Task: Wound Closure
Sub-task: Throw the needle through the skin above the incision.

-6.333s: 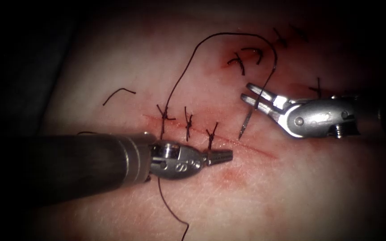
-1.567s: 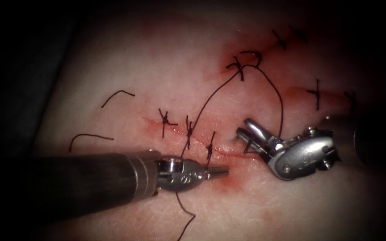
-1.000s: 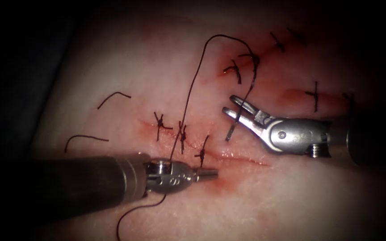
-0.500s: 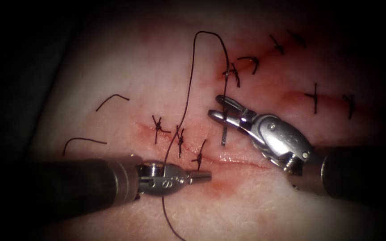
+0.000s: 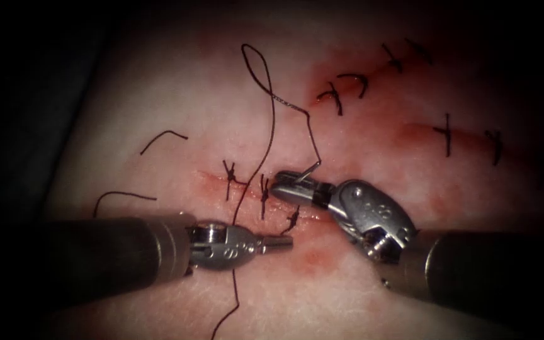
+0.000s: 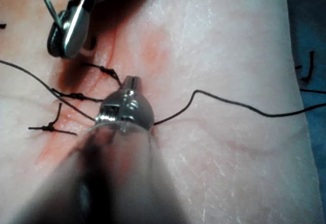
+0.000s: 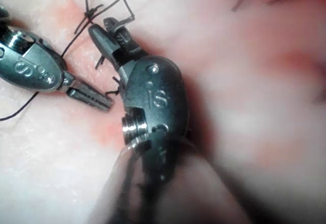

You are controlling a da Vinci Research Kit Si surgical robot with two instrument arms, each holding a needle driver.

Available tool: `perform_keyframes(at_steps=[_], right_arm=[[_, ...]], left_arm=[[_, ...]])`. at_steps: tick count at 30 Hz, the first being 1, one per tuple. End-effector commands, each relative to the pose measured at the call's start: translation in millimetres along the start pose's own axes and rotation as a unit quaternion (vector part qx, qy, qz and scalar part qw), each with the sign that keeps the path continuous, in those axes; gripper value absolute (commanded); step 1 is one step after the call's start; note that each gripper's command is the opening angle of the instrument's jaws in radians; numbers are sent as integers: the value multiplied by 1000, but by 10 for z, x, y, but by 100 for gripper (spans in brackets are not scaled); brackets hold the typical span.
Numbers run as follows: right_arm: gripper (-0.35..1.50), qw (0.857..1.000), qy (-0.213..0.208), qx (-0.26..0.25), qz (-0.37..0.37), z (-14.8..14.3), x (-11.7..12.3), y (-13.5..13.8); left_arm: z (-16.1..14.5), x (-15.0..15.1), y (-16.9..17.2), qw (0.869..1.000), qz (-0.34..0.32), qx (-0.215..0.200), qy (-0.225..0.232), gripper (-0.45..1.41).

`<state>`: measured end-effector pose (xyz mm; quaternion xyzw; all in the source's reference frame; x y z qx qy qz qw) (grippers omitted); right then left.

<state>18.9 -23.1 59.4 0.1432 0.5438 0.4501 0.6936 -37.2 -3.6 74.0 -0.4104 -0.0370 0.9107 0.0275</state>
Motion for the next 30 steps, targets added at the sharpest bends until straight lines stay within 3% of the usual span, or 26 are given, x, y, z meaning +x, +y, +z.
perform_keyframes(at_steps=[1,10,15,21,23,24,30], right_arm=[[-35,1000,-3,-18,3,3,-11,-1],[-35,1000,-7,-24,11,-7,-13,-6],[-35,998,44,-37,21,-5,5,5],[-33,997,70,-36,-5,-10,25,21],[64,996,82,-30,-8,-11,29,23],[93,996,82,-33,-24,-12,32,24],[130,991,76,-40,-101,-18,53,44]], left_arm=[[8,-1,2,1000,0,-1,1,-30],[5,-3,1,1000,-1,0,-2,-30],[4,-2,2,1000,-1,0,-2,-30],[0,0,3,1000,-2,-1,-3,-30],[-2,0,3,1000,-2,-1,-4,-30],[-3,1,3,1000,-2,-2,-4,-30],[-5,4,0,1000,-7,11,1,-33]])
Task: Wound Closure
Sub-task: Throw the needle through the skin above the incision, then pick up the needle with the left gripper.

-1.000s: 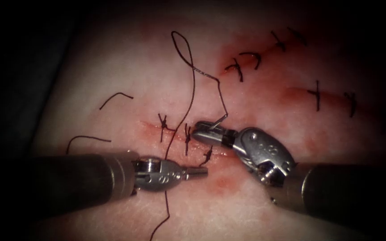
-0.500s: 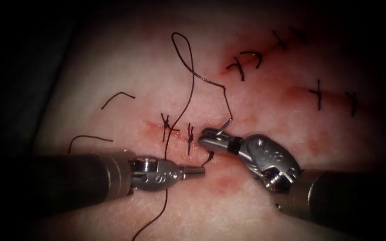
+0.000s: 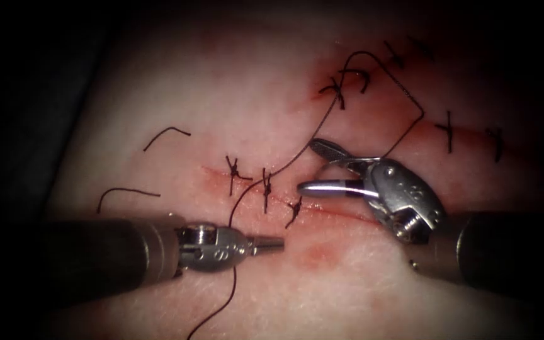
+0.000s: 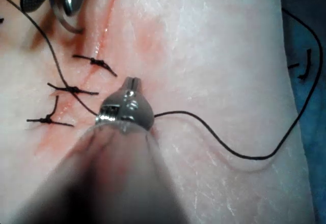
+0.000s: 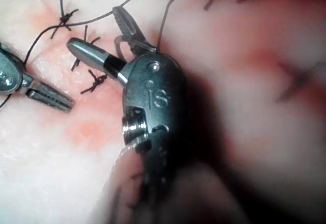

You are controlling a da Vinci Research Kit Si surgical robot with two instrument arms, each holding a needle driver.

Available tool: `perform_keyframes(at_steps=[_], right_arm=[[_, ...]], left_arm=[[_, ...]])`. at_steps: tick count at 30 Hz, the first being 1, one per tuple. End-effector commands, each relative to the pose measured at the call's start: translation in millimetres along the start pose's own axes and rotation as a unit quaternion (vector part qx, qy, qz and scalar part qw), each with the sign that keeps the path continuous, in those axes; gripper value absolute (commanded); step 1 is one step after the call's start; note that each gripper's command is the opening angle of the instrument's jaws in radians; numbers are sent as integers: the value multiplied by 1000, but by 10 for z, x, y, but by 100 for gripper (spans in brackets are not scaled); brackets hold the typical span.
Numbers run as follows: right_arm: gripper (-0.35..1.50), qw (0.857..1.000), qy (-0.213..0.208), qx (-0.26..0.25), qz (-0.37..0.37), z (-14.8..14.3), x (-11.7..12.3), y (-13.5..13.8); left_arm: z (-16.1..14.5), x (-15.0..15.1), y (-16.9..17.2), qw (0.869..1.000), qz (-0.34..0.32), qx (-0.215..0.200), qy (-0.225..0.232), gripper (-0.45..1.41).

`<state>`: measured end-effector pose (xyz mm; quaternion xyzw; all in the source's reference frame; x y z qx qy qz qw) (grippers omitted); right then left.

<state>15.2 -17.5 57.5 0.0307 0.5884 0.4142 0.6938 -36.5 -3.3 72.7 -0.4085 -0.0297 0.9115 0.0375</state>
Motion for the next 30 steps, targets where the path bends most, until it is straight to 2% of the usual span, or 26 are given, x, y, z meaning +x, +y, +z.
perform_keyframes(at_steps=[1,7,10,17,22,23,24,27,29,30], right_arm=[[131,1000,-2,-1,-24,5,-1,13],[141,994,-9,-8,-106,-1,15,50],[145,990,-16,-4,-138,-6,16,63],[145,974,-33,14,-222,-18,4,65],[145,960,-37,22,-277,-24,2,54],[145,958,-37,22,-282,-26,3,52],[143,957,-36,22,-288,-27,4,51],[143,952,-35,23,-302,-28,8,49],[143,951,-35,24,-307,-29,11,49],[140,950,-35,25,-309,-30,12,51]], left_arm=[[8,1,1,1000,-2,5,6,-33],[11,5,2,1000,-8,11,8,-22],[11,4,2,1000,-7,11,8,-22],[11,5,0,1000,-14,13,9,-18],[15,13,-13,996,-71,40,32,41],[17,15,-17,994,-93,51,36,44],[19,19,-21,990,-113,67,42,37],[24,30,-30,981,-154,97,66,49],[27,36,-33,978,-164,107,72,51],[36,47,-32,973,-190,112,74,51]])
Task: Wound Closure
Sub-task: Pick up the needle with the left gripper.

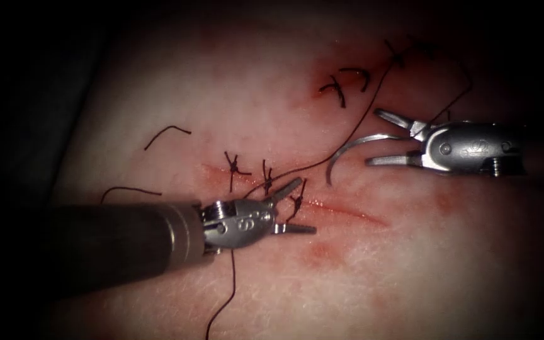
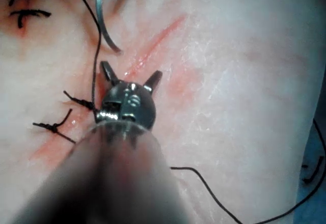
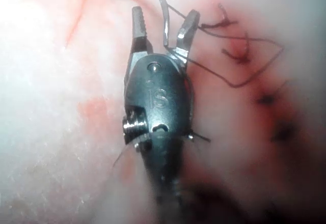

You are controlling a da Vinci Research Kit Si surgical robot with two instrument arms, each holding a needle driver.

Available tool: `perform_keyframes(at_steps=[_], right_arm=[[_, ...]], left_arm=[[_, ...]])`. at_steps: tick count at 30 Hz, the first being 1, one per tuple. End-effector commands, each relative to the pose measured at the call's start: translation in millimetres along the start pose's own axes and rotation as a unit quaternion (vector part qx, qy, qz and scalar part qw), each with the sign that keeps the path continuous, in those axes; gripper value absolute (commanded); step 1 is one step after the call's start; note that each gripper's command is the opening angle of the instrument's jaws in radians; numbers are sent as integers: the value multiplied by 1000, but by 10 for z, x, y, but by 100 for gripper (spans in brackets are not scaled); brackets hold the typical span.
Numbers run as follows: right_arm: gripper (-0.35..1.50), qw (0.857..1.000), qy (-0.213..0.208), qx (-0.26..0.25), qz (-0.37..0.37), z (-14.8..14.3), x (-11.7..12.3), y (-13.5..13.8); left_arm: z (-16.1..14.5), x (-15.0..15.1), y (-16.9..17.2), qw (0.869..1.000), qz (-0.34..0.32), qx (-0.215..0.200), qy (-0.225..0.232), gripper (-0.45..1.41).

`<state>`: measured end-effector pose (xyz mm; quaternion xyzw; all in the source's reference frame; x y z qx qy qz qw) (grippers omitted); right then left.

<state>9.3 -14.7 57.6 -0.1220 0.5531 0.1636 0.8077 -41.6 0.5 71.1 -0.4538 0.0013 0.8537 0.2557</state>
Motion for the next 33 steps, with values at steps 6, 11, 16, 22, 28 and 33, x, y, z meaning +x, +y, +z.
perform_keyframes(at_steps=[6,11,16,22,28,33], right_arm=[[136,1000,2,0,-3,6,-6,-5],[130,1000,3,-1,-5,4,-4,-10],[121,1000,3,-3,-5,3,-2,-13],[120,1000,6,-8,-6,5,-4,-17],[109,1000,7,-9,-9,5,-7,-21],[104,1000,7,-10,-13,4,-8,-23]], left_arm=[[21,1,5,1000,-20,-3,6,52],[25,-12,-10,999,-41,9,-2,52],[34,-23,-27,998,-62,15,-4,51],[47,-13,-20,998,-64,-17,24,39],[50,-1,-22,997,-68,-32,35,17],[47,-4,-35,995,-82,-37,40,10]])
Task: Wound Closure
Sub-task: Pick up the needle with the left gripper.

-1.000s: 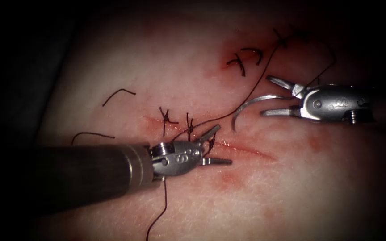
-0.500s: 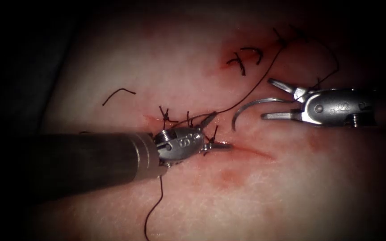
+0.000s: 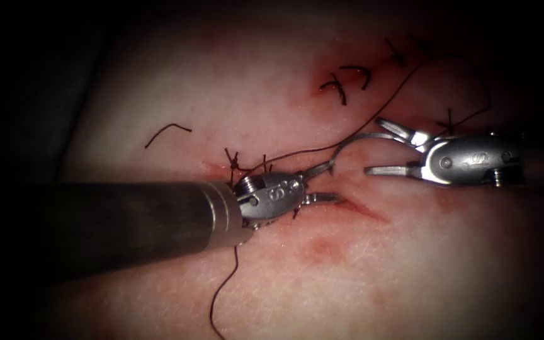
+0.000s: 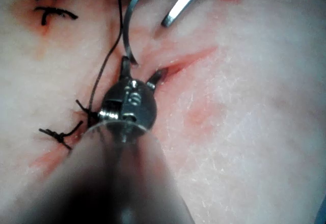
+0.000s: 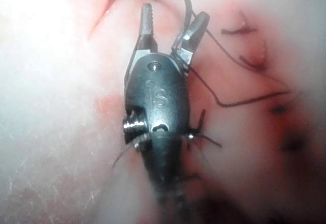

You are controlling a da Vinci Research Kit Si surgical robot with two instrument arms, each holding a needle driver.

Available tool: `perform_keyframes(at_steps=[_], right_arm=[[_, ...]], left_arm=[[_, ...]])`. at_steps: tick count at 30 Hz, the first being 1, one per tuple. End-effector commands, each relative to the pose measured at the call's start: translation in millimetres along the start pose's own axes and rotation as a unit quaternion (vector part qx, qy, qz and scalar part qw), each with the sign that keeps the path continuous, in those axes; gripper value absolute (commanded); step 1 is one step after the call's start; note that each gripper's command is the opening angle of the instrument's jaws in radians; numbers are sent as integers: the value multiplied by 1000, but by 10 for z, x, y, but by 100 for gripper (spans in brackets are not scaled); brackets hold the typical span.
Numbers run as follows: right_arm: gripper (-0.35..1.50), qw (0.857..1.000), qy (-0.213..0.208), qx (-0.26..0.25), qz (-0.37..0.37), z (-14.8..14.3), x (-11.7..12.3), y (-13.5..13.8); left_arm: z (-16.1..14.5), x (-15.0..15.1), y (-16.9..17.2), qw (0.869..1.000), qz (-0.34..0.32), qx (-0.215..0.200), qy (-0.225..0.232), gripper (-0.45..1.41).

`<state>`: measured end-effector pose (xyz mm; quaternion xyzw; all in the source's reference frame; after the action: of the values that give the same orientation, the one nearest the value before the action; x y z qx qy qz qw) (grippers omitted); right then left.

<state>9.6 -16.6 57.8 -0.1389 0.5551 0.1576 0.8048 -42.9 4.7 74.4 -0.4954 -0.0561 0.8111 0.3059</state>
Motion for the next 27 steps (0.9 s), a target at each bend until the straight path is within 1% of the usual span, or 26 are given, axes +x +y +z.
perform_keyframes(at_steps=[1,5,7,8,11,14,16,17,18,19,21,25,27], right_arm=[[103,1000,1,1,0,7,-5,-5],[101,1000,1,0,-3,7,-5,-6],[101,1000,1,0,-6,7,-5,-6],[99,1000,1,0,-6,7,-6,-6],[96,1000,0,0,-6,7,-6,-5],[94,1000,0,-1,-9,8,-7,-4],[93,1000,-1,-1,-9,10,-7,-5],[93,1000,-1,-2,-9,11,-7,-6],[93,1000,-1,-2,-9,11,-7,-6],[93,1000,0,-3,-13,12,-7,-7],[93,1000,-1,-4,-13,13,-7,-9],[93,1000,0,-5,-15,14,-8,-13],[93,1000,0,-5,-16,14,-9,-14]], left_arm=[[8,-5,-1,1000,-2,0,2,10],[9,-12,-7,1000,-11,-5,8,17],[7,-14,-4,999,-10,-33,23,19],[4,-16,-1,998,-7,-59,24,19],[-9,-18,9,995,-10,-101,17,21],[-22,-16,14,992,-7,-126,25,29],[-28,-13,15,990,-7,-135,26,36],[-32,-7,14,989,-8,-144,28,41],[-32,-7,14,989,-8,-144,28,41],[-33,-3,11,989,-10,-147,30,51],[-30,2,6,989,-18,-145,27,52],[-19,6,0,990,-27,-135,33,68],[-16,6,0,990,-33,-134,34,71]])
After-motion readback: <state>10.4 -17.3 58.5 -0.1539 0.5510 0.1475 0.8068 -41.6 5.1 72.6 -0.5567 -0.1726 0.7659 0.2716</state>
